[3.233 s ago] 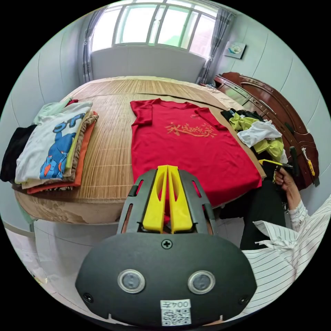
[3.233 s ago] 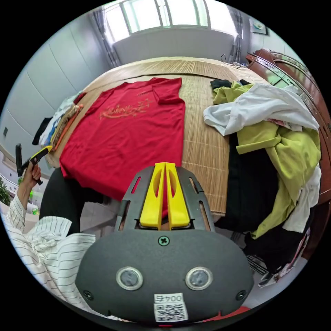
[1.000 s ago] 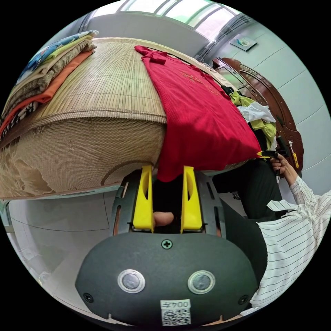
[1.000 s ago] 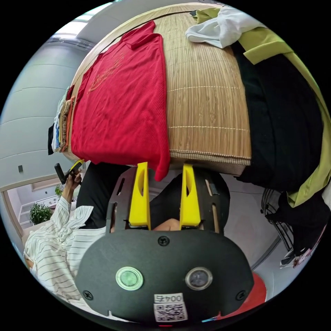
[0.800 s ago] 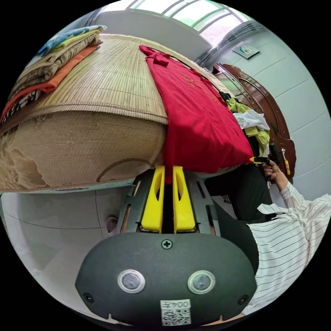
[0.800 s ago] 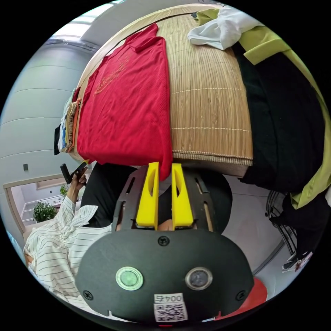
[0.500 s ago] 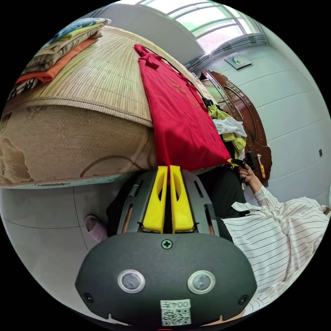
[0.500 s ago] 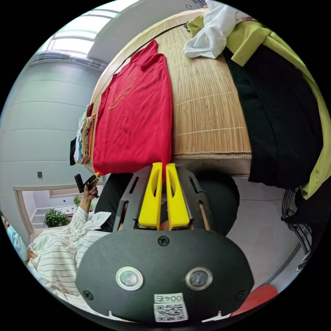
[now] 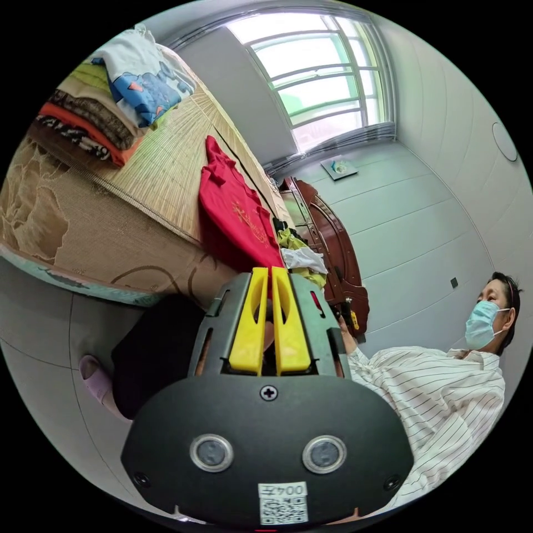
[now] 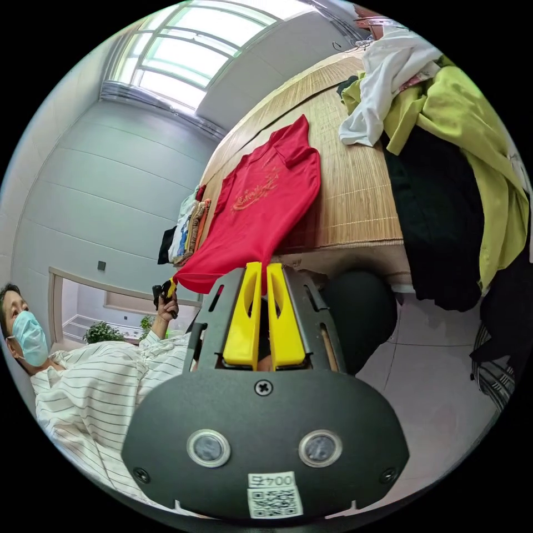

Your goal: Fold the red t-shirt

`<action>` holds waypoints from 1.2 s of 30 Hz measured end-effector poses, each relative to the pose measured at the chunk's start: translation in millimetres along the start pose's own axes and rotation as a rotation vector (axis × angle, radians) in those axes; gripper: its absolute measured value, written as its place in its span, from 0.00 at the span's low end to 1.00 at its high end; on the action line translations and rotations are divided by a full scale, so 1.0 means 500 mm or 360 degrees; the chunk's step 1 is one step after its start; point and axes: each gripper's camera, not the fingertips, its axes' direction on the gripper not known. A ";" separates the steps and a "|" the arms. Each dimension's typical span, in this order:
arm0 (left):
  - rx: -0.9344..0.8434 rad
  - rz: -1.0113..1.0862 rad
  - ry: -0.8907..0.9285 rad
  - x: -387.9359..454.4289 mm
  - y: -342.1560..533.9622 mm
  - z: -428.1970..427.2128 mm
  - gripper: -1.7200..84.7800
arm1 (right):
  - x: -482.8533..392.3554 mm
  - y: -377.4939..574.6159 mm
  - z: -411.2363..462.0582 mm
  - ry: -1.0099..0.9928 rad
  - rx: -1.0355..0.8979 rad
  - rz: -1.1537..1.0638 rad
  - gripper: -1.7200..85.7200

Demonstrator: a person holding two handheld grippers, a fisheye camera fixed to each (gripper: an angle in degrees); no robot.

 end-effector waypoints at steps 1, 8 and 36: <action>-0.0009 -0.0001 0.0010 0.006 0.007 -0.010 0.03 | -0.001 0.023 -0.013 -0.0016 0.0018 0.0006 0.01; -0.0070 -0.0040 0.0024 0.034 0.045 -0.060 0.03 | 0.007 0.166 -0.090 -0.0184 0.0147 0.0070 0.01; 0.0171 -0.0372 0.0013 0.045 -0.676 0.162 0.04 | 0.047 -0.430 -0.079 -0.0402 0.0320 0.0264 0.02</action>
